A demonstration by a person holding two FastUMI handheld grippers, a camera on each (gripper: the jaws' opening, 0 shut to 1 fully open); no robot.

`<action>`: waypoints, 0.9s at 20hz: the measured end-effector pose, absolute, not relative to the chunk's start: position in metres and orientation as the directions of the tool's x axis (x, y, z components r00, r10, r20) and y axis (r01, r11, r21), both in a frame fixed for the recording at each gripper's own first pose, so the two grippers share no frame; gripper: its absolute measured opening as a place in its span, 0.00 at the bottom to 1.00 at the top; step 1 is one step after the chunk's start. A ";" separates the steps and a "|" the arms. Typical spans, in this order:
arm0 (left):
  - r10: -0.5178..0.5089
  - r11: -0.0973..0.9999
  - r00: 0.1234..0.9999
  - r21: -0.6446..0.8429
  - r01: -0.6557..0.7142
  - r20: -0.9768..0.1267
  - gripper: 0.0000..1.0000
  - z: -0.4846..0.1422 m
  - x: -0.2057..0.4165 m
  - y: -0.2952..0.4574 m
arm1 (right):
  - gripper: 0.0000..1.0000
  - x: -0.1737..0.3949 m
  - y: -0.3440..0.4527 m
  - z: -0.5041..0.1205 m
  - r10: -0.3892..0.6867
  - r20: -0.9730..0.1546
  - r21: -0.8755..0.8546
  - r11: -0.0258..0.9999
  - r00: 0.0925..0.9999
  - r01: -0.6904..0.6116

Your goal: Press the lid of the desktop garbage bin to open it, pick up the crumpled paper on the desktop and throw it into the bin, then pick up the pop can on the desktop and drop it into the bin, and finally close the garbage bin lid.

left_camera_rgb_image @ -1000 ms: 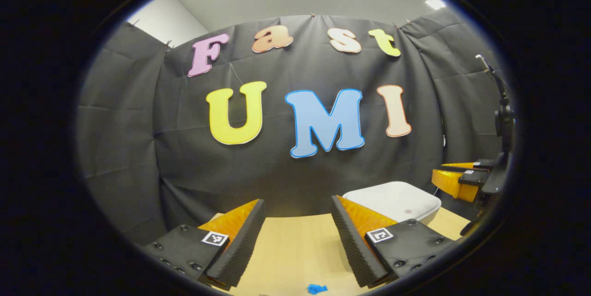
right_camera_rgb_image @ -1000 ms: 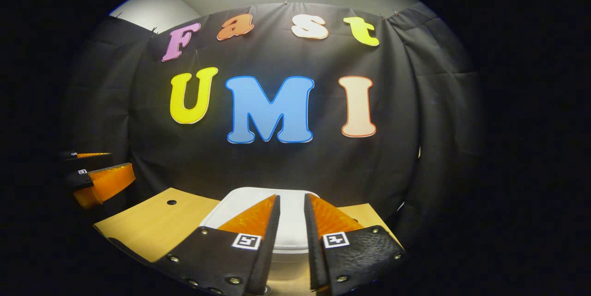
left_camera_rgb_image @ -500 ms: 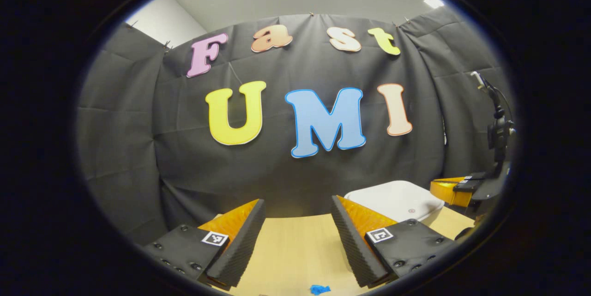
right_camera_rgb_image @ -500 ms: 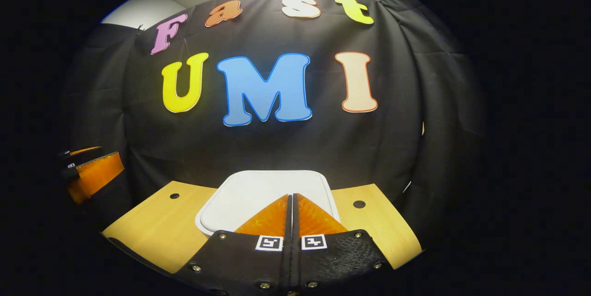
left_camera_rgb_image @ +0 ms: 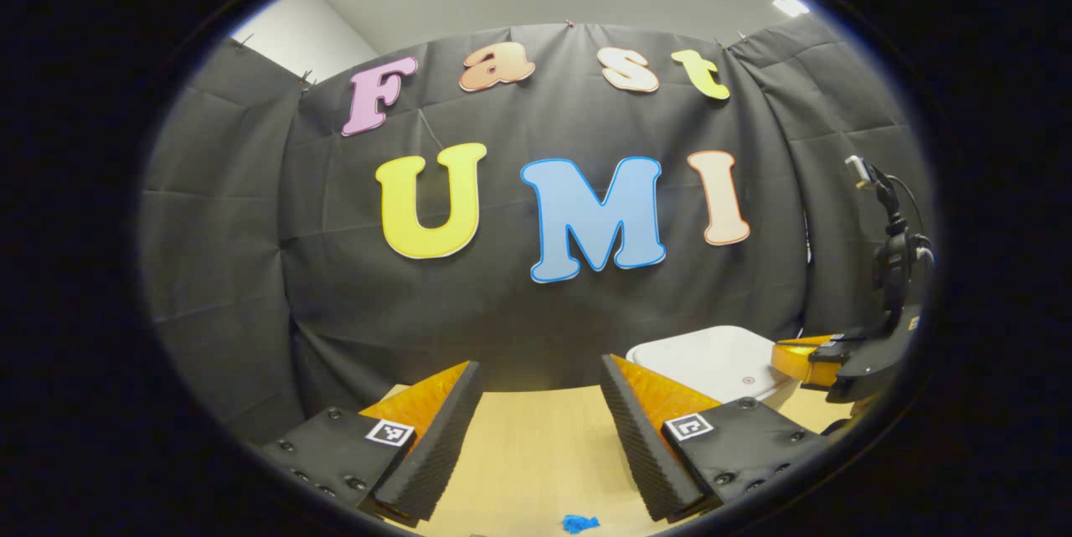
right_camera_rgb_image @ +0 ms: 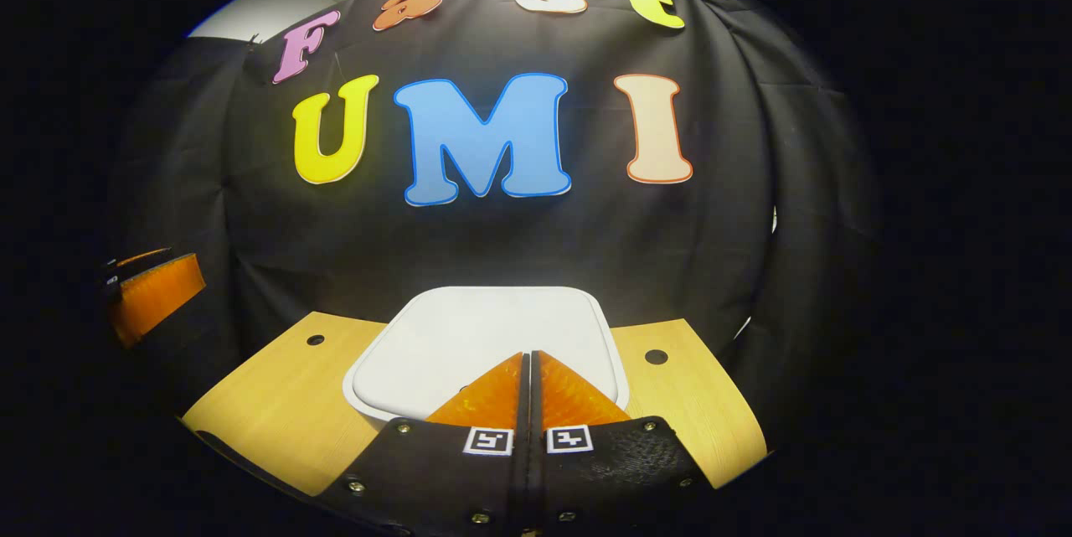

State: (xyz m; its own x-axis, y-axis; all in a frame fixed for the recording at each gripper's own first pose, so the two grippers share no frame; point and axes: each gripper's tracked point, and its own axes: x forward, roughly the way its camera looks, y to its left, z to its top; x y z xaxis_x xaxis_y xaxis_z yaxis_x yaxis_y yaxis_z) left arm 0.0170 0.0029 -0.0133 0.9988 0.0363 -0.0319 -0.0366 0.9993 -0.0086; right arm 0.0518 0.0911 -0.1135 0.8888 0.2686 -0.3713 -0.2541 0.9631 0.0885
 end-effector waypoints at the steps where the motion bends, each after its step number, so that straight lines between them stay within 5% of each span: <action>1: 0.037 0.999 0.999 -0.010 -0.038 -0.033 0.94 -0.014 0.016 0.004 | 0.01 0.051 0.092 -0.117 0.272 -0.379 0.091 0.962 0.885 -0.257; 18: 0.040 0.998 0.998 -0.042 -0.043 -0.058 0.93 -0.027 0.019 0.004 | 0.01 0.043 0.090 -0.130 0.263 -0.375 0.108 0.965 0.889 -0.240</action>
State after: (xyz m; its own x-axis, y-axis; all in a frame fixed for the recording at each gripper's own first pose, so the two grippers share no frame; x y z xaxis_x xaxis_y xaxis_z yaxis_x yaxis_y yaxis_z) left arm 0.0192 0.0044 -0.0273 0.9975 0.0403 -0.0577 -0.0427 0.9982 -0.0415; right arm 0.0435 0.0898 -0.1302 0.8887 0.2632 -0.3755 -0.2401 0.9647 0.1081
